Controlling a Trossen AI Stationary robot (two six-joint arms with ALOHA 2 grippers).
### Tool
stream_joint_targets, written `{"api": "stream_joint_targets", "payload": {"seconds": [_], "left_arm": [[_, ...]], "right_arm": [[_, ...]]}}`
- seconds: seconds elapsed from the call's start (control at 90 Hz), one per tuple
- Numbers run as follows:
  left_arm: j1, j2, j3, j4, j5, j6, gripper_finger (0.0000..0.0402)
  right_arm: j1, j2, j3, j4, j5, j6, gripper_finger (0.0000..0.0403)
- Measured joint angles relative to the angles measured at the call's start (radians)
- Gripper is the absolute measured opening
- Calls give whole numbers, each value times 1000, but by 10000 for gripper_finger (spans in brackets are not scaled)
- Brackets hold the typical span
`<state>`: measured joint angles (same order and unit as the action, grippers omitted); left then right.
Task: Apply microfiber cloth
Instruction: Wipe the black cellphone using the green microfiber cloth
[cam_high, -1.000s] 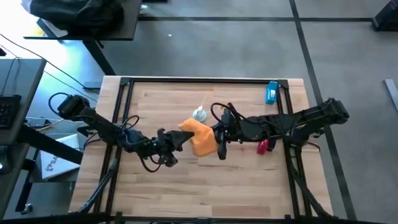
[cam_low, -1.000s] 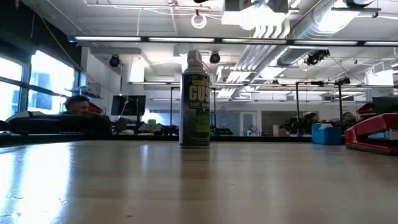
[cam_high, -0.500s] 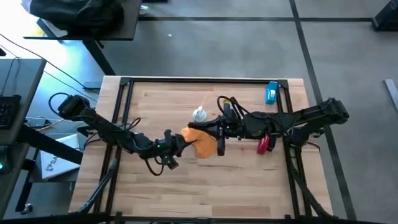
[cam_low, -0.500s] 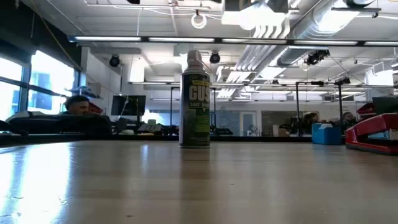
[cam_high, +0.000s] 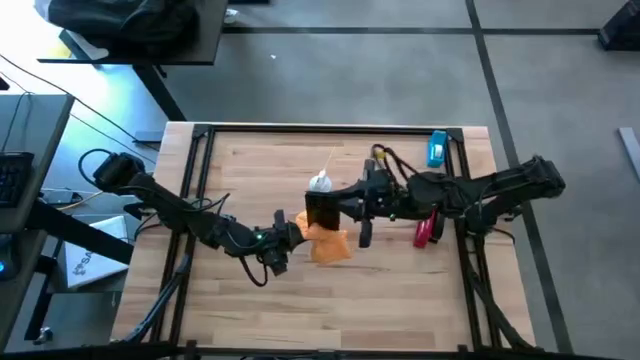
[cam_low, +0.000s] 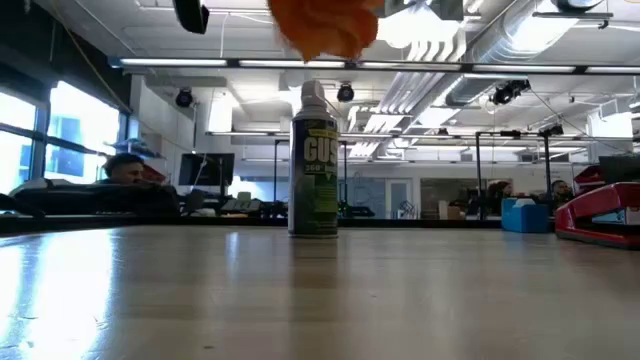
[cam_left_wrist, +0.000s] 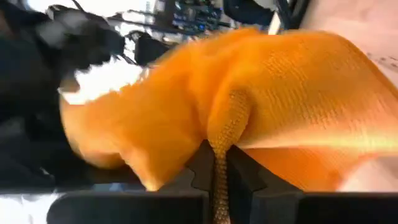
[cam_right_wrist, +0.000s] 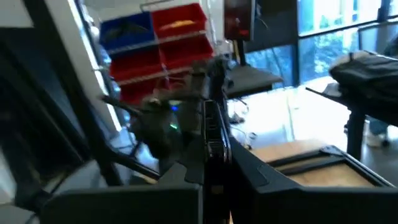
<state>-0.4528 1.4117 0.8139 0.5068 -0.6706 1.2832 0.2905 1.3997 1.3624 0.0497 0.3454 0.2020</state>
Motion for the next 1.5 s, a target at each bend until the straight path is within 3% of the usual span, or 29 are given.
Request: {"api": "stream_joint_targets", "payload": {"seconds": [0.389,0.589,1.022,1.267,1.5], "left_arm": [[-86,0,0,75,7,76,0],[-48,0,0,150,23,123,0],[-21,-56,0,349,29,394,0],[-15,-153,3,330,91,277,0],[-4,-99,5,282,158,111,0]], "right_arm": [[-1,1,0,-121,-31,0,6],[-2,38,0,-99,-69,25,6],[-2,71,-1,-87,-79,62,6],[6,73,-2,-51,-130,86,6],[8,75,-6,-48,-138,60,6]]}}
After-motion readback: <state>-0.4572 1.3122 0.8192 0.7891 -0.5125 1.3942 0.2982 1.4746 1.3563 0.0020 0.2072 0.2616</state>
